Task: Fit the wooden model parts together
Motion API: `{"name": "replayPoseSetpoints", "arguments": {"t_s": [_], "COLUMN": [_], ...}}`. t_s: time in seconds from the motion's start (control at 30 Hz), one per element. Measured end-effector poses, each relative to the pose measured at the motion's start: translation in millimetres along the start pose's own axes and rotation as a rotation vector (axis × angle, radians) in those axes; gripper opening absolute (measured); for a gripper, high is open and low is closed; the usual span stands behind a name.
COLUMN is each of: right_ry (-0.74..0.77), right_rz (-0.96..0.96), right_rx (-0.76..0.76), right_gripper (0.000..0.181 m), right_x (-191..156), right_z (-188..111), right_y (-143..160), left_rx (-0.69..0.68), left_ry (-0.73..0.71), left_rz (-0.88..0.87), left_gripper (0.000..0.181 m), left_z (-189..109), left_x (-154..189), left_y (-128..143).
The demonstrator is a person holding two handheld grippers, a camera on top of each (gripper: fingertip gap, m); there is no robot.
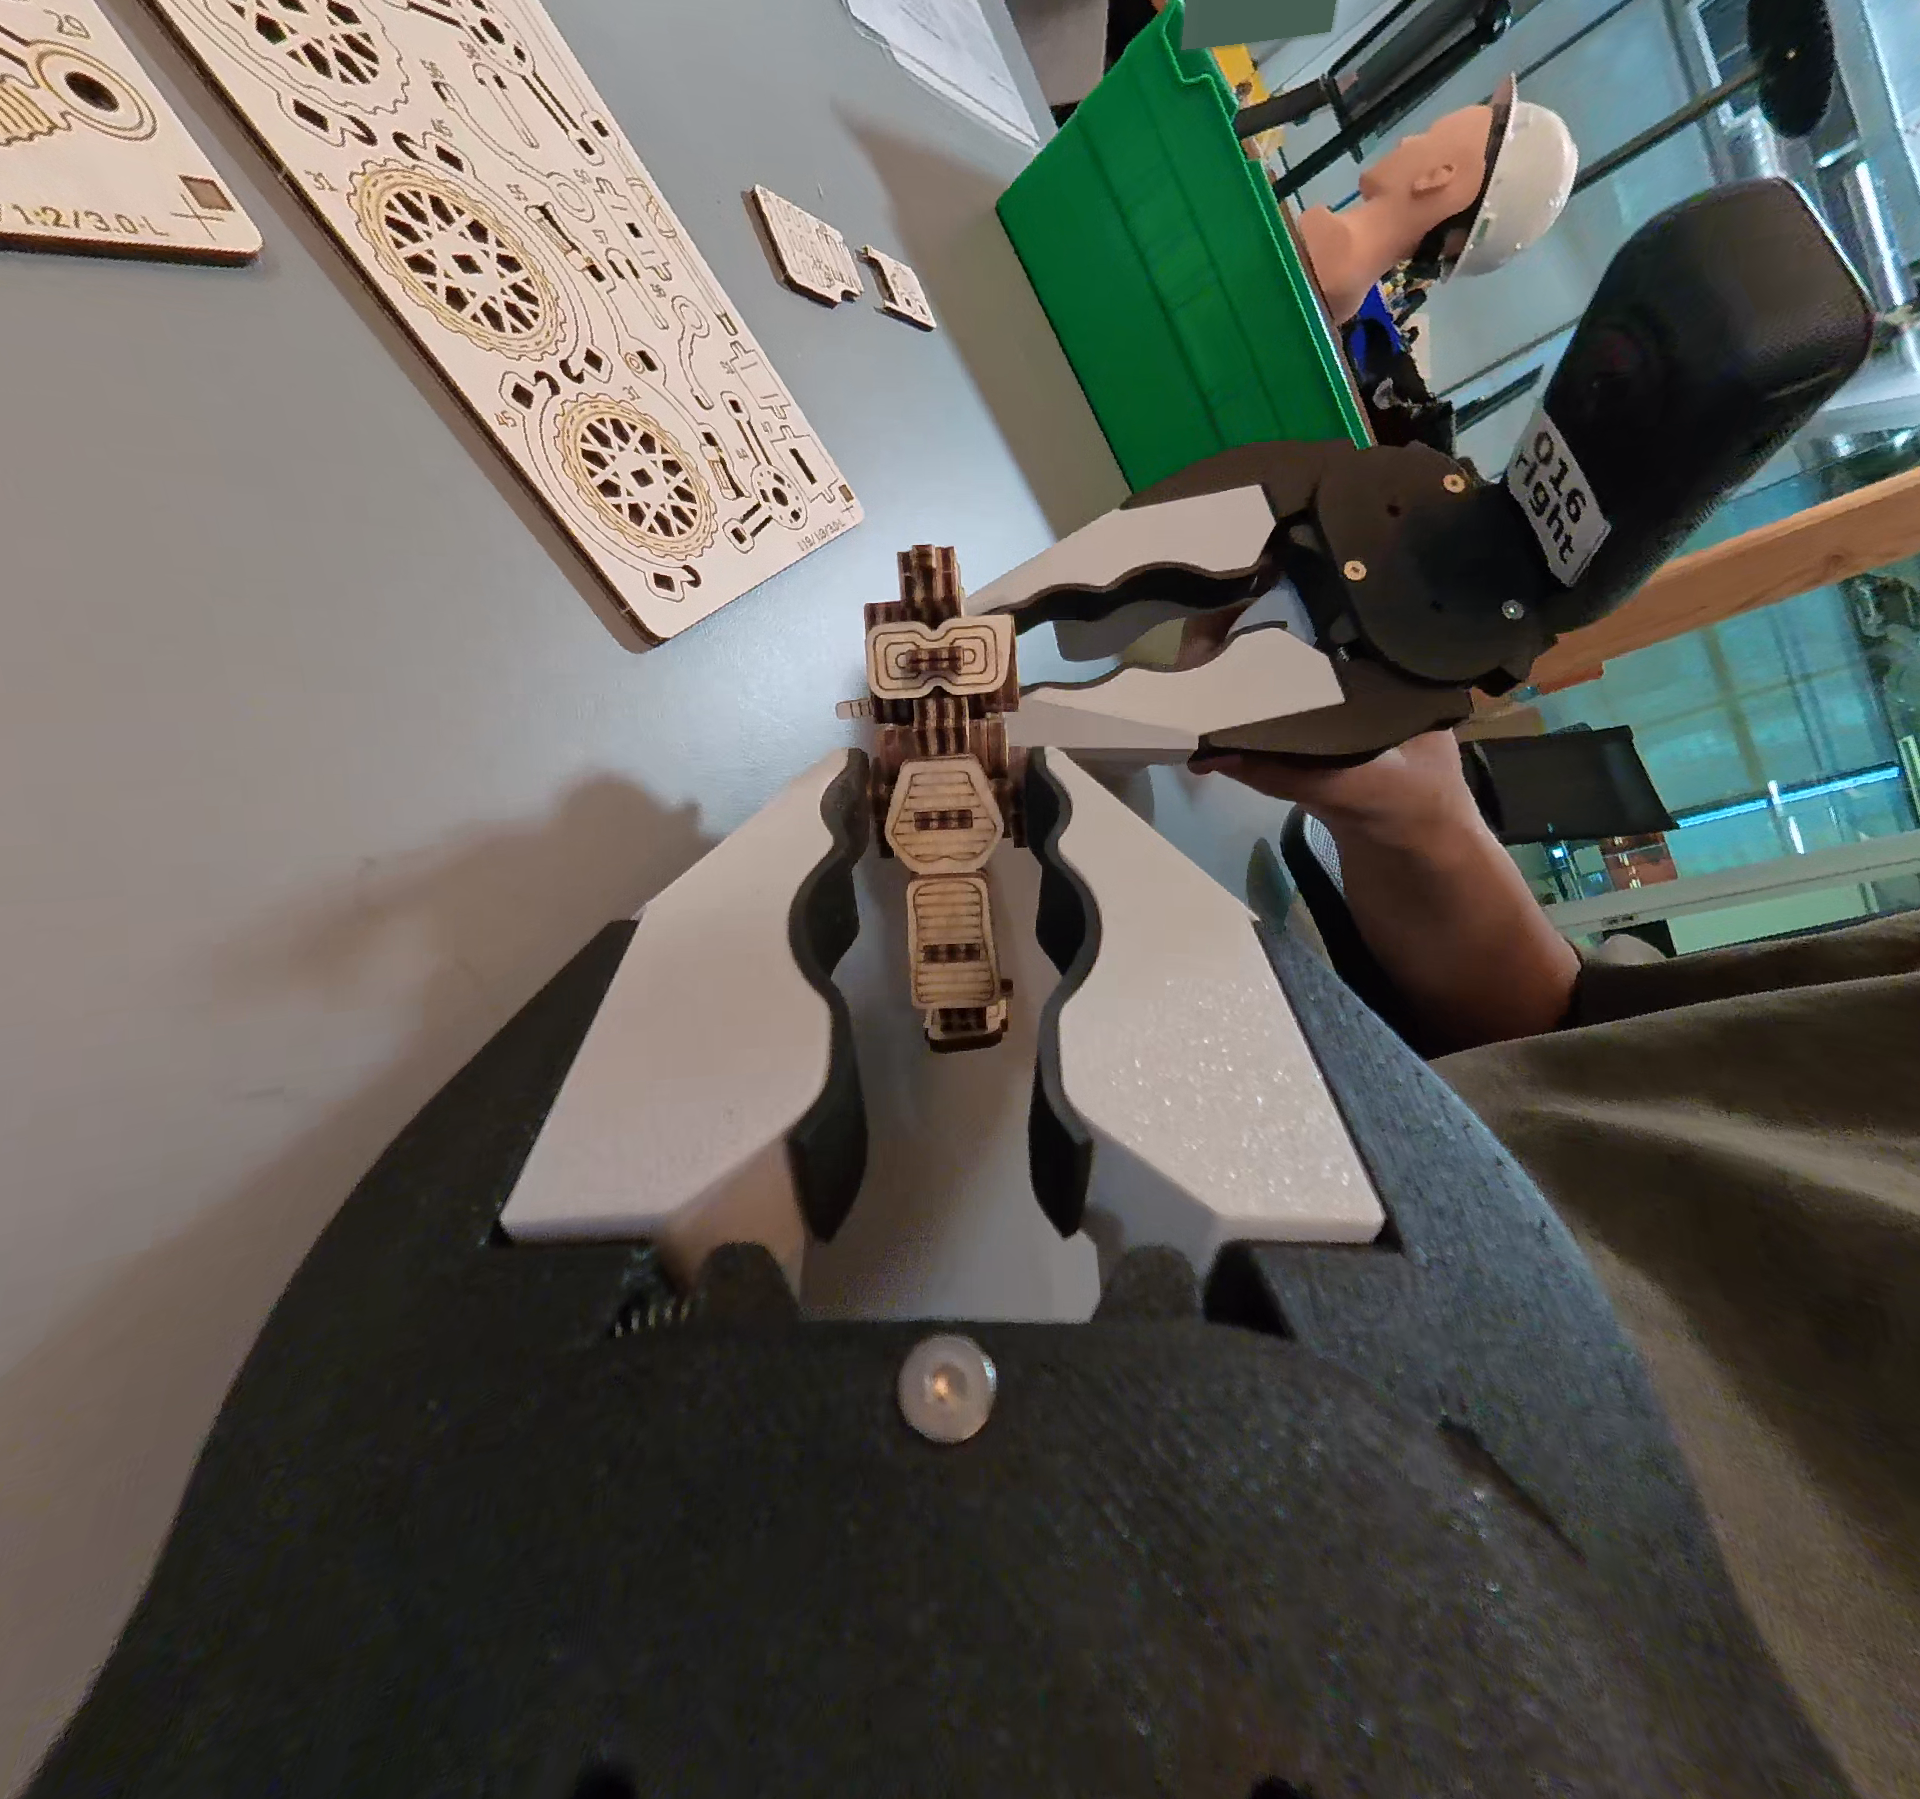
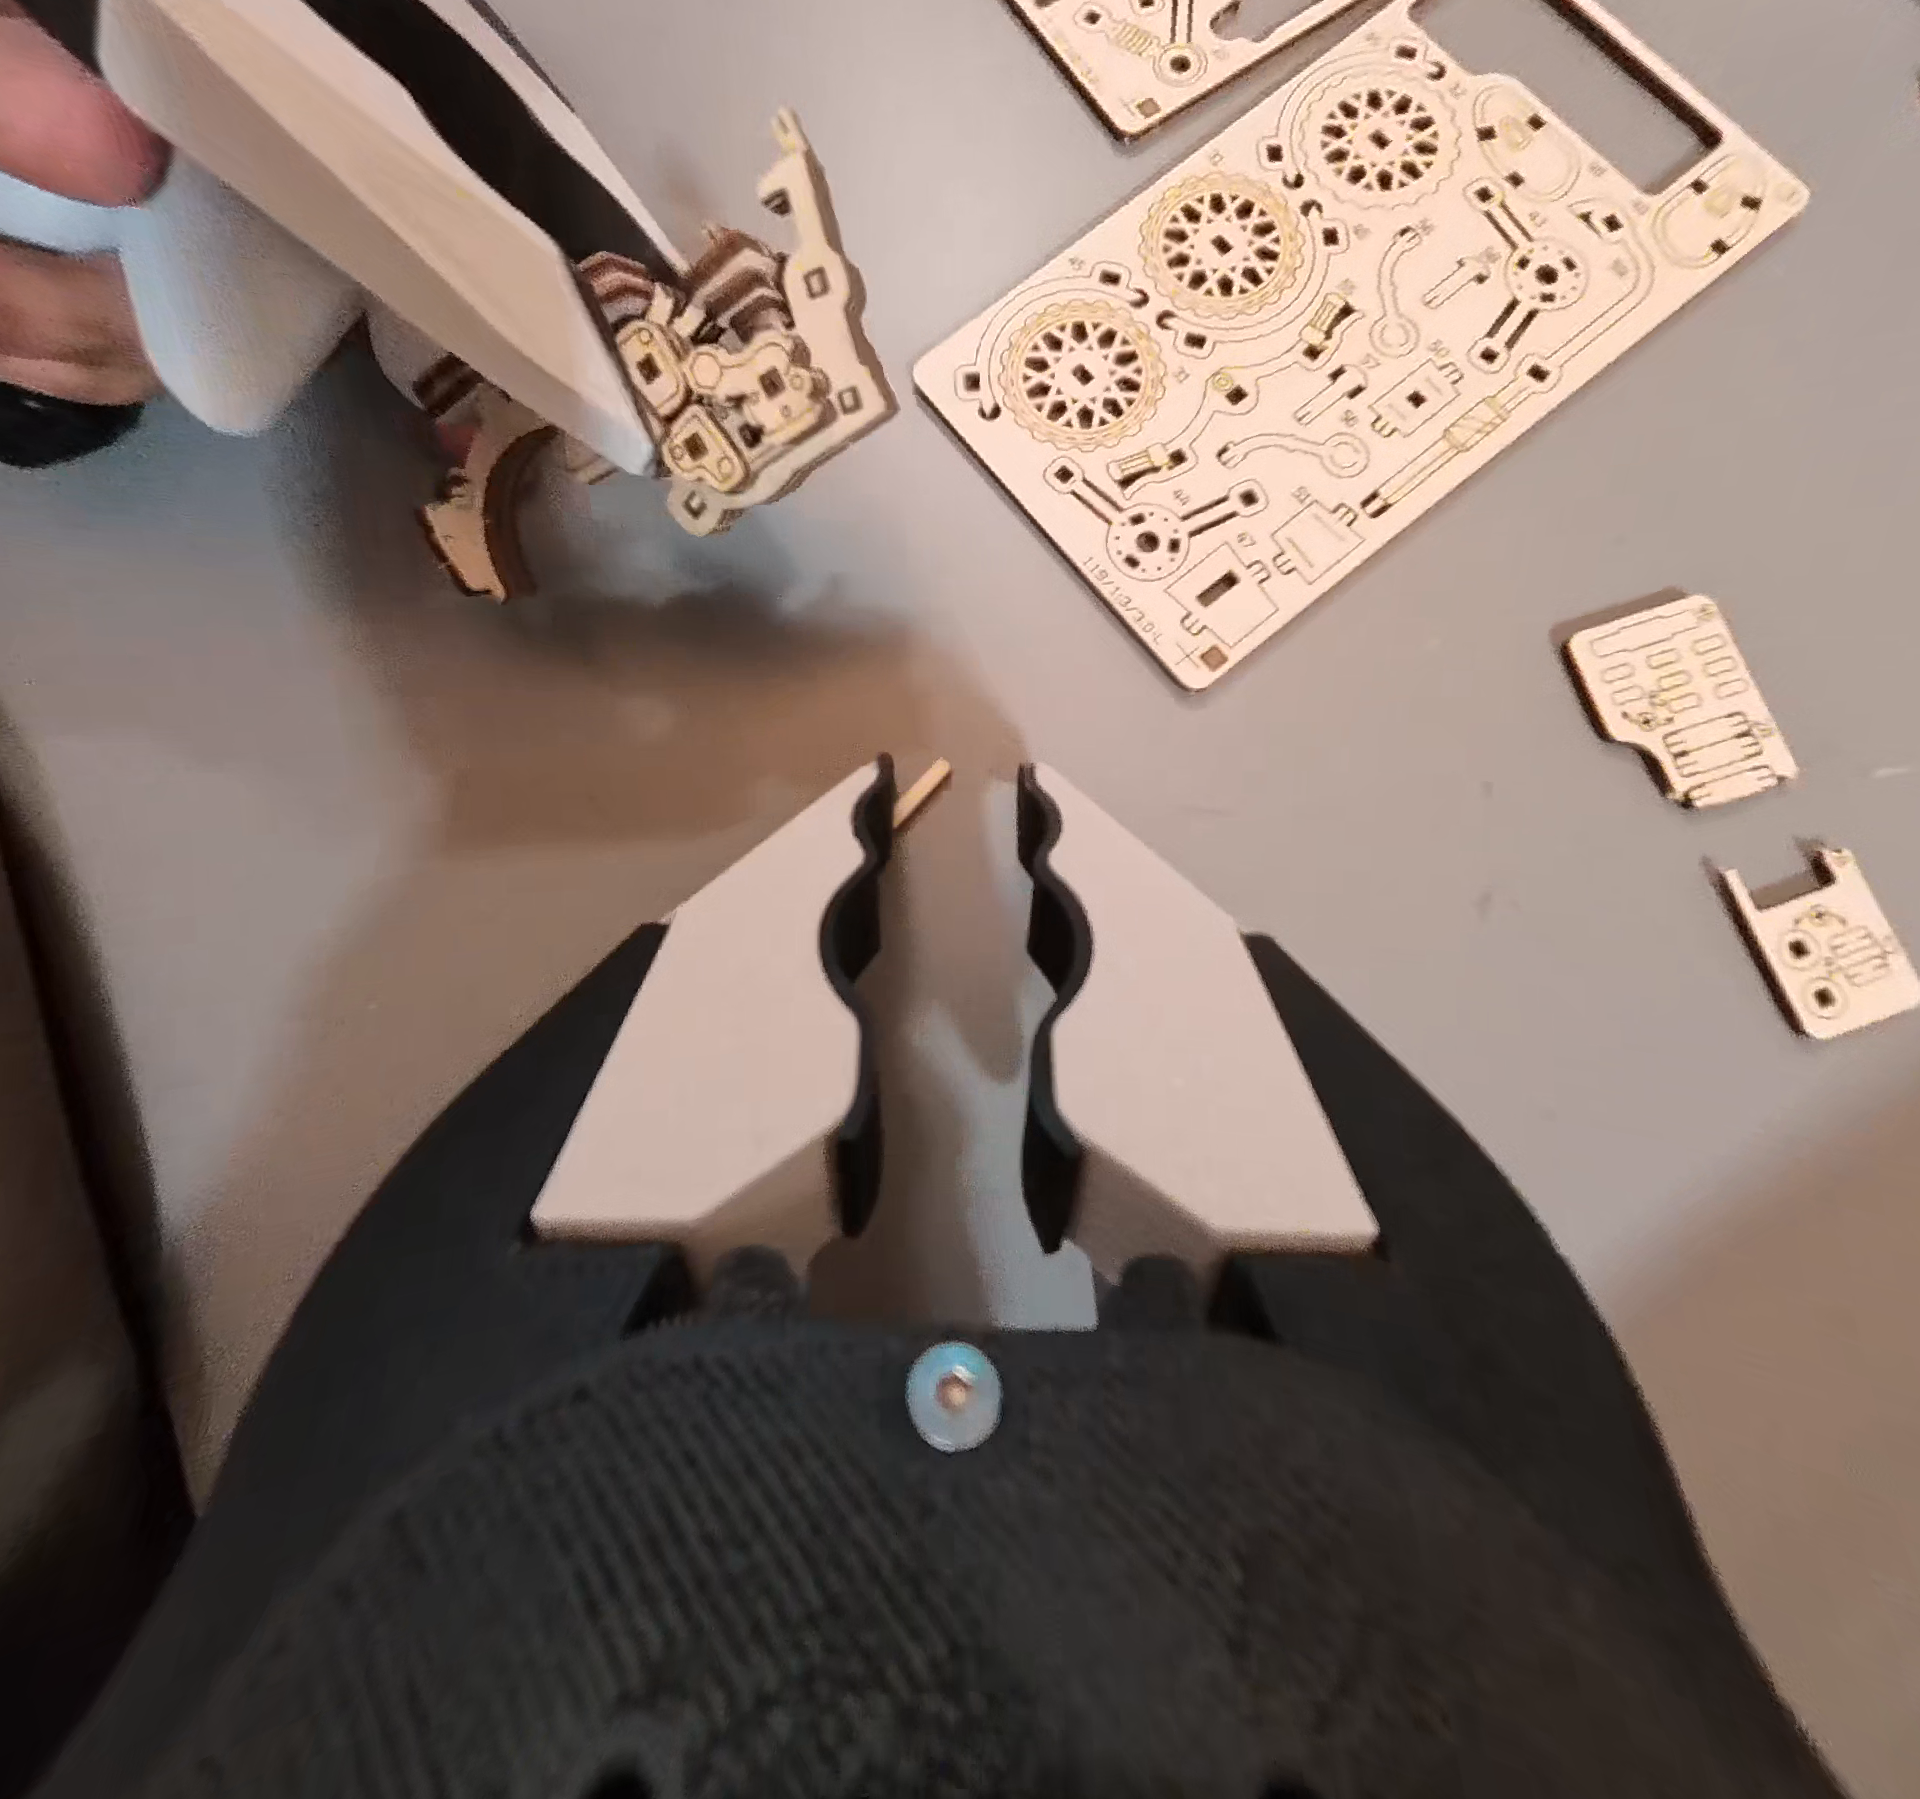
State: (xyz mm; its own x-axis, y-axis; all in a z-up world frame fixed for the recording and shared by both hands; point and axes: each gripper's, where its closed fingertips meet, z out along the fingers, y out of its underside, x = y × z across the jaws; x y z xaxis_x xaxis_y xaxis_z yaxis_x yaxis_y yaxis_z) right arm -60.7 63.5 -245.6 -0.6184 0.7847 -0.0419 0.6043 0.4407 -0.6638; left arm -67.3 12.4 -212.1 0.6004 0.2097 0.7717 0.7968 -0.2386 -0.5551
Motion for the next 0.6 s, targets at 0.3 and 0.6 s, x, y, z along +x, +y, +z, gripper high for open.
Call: {"name": "replayPoseSetpoints", "arguments": {"t_s": [0.3, 0.6], "right_ry": [-0.008, -0.04], "right_rz": [-0.03, 0.064], "right_rx": [-0.011, 0.135], "right_gripper": [0.0, 0.0], "right_x": [-8.3, -2.0], "right_z": [2.0, -21.8], "right_y": [-0.4, -14.3], "left_rx": [-0.007, -0.341], "left_ry": [-0.038, -0.526], "left_rz": [0.042, 0.611], "left_gripper": [0.028, 0.029], "left_z": [-1.1, -6.1], "left_x": [-1.1, -16.9], "left_y": [0.8, 14.8]}}
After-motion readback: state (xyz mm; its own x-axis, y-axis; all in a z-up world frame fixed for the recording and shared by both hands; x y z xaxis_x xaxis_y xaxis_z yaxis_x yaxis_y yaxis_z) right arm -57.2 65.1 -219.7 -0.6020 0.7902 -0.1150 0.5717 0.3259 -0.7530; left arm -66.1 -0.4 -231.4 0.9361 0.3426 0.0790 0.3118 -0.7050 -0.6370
